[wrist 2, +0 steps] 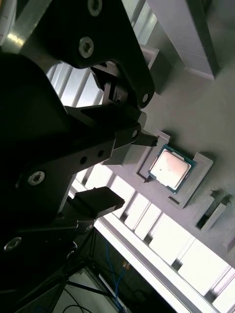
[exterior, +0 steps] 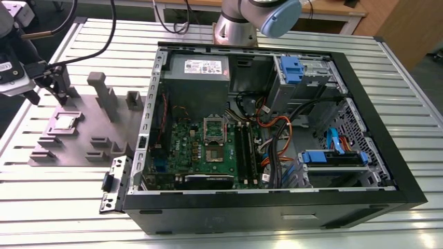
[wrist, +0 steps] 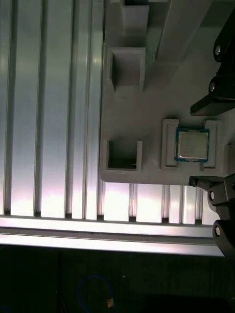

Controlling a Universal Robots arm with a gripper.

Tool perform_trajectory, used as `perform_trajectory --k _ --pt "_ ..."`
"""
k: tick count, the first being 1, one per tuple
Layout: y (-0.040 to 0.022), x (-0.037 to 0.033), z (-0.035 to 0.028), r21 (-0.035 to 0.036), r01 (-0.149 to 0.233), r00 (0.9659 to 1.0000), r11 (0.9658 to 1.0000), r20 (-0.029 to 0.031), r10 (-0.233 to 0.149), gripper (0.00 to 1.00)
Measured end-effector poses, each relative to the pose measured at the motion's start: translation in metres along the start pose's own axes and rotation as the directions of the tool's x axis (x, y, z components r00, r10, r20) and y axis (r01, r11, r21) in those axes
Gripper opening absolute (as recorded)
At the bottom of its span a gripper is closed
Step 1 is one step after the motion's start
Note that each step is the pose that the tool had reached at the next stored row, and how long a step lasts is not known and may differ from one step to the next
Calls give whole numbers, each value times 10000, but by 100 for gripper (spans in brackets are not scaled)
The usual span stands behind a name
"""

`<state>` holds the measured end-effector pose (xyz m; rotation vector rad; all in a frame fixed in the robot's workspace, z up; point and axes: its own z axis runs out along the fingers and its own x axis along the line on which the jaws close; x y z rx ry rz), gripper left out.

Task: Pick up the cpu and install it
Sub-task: 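Pick up the cpu and move it towards the insertion slot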

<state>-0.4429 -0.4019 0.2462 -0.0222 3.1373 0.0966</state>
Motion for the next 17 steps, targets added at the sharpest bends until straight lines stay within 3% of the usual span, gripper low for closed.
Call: perform_trajectory --k 9,13,17 --pt "-3 0 48 1 -201 9998 9998 13 201 60" --pt "-20 -1 110 1 -201 9998 9998 10 201 60" --pt "-80 -10 181 0 -204 9998 9998 12 204 60"
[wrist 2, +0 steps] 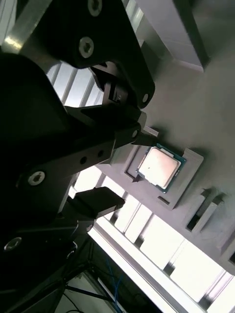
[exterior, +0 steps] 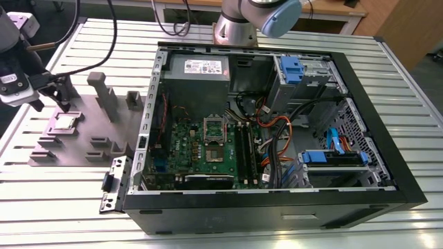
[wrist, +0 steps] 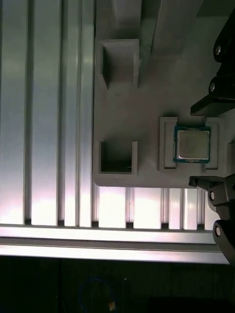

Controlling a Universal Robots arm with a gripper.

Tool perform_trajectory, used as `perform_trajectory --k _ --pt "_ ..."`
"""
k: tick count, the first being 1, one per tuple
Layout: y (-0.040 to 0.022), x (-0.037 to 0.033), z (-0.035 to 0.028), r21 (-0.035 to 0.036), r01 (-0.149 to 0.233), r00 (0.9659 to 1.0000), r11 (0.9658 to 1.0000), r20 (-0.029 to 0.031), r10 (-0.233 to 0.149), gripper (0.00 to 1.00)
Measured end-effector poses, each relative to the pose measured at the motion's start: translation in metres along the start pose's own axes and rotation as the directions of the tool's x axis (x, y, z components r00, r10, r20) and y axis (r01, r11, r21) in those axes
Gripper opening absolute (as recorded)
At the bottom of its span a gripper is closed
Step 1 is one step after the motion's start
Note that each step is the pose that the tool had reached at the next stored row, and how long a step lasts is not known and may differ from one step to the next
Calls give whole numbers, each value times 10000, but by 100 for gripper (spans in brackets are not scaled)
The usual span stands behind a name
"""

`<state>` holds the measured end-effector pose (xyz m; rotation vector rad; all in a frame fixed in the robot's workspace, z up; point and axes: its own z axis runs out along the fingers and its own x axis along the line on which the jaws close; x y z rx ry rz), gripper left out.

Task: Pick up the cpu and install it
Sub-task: 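Pick up the cpu and move it towards the insertion slot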

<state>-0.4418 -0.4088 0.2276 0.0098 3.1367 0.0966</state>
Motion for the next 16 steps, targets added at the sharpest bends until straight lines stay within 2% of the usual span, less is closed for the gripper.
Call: perform_trajectory --k 3,8,16 --pt "-38 -30 51 -2 -7 10000 10000 -1 7 60" --pt "-45 -77 143 -3 -82 10000 10000 -6 82 60" --pt "-55 -63 287 -2 -142 9999 9999 -10 142 60"
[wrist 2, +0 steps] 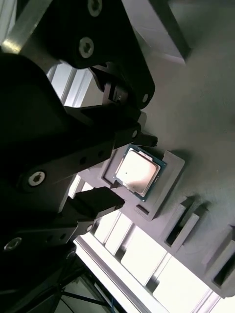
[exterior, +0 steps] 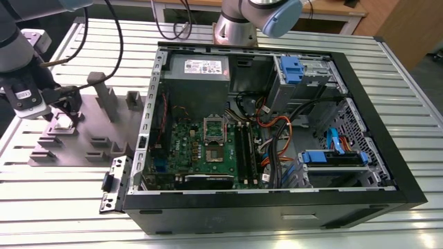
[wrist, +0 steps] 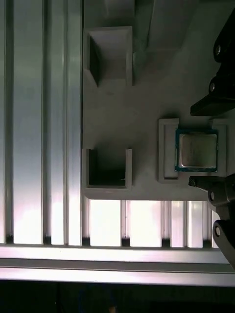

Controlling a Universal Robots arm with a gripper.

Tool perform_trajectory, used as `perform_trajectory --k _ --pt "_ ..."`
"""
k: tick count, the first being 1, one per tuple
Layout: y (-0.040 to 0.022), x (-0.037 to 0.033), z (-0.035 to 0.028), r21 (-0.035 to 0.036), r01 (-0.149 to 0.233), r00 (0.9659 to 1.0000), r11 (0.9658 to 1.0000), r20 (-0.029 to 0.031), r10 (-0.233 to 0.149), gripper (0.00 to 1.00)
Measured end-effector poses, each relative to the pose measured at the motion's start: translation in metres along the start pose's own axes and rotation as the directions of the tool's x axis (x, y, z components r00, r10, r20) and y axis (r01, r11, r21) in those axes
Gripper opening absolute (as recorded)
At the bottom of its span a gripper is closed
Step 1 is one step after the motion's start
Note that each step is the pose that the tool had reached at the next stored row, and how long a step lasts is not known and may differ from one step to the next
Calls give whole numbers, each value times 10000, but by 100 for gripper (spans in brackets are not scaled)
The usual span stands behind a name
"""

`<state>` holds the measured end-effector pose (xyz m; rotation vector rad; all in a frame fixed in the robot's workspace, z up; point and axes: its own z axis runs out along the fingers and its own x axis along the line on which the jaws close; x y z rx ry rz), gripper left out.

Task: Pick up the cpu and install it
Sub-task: 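Pick up the cpu and move it towards the insertion slot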

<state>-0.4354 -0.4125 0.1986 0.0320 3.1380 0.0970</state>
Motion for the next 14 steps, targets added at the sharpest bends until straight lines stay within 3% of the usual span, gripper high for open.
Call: perform_trajectory --k 5,14 --pt "-5 9 80 0 -29 10000 10000 -16 29 60" --pt "-8 9 136 0 -155 9999 9999 -11 155 60"
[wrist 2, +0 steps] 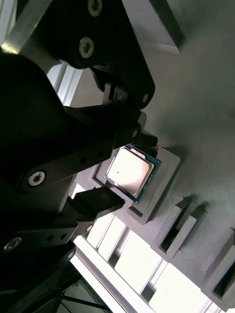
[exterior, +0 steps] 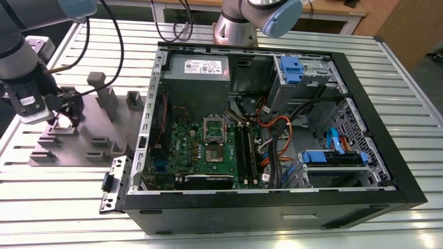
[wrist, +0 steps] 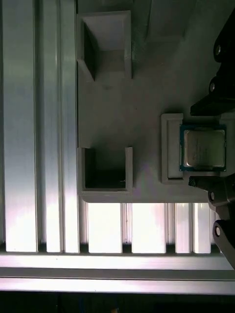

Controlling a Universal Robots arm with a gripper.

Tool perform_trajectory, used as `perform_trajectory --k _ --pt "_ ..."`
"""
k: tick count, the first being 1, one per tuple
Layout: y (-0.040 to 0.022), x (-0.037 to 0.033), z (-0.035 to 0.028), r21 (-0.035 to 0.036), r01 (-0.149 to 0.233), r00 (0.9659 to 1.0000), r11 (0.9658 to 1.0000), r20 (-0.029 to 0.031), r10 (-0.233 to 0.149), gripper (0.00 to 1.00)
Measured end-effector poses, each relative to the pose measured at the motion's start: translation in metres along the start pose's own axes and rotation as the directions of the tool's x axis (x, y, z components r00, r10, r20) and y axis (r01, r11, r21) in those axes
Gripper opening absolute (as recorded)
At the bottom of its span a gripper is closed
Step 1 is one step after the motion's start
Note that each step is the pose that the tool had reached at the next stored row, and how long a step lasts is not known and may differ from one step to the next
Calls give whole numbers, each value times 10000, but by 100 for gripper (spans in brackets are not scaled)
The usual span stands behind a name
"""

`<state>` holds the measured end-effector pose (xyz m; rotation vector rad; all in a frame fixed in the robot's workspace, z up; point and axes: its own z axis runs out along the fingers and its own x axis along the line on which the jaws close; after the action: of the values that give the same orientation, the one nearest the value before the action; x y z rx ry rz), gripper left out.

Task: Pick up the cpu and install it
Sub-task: 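Pick up the cpu and move it towards the insertion slot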

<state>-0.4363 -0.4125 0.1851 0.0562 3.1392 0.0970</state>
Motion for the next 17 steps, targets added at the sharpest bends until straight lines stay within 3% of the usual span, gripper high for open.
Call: perform_trajectory --k 11,13,14,17 --pt "0 0 9 0 -25 10000 10000 1 25 60" --pt "0 0 10 0 -25 10000 10000 1 25 59" --pt "-1 0 10 0 -25 10000 10000 1 25 52" --pt "-1 0 11 0 -25 10000 10000 1 25 52"
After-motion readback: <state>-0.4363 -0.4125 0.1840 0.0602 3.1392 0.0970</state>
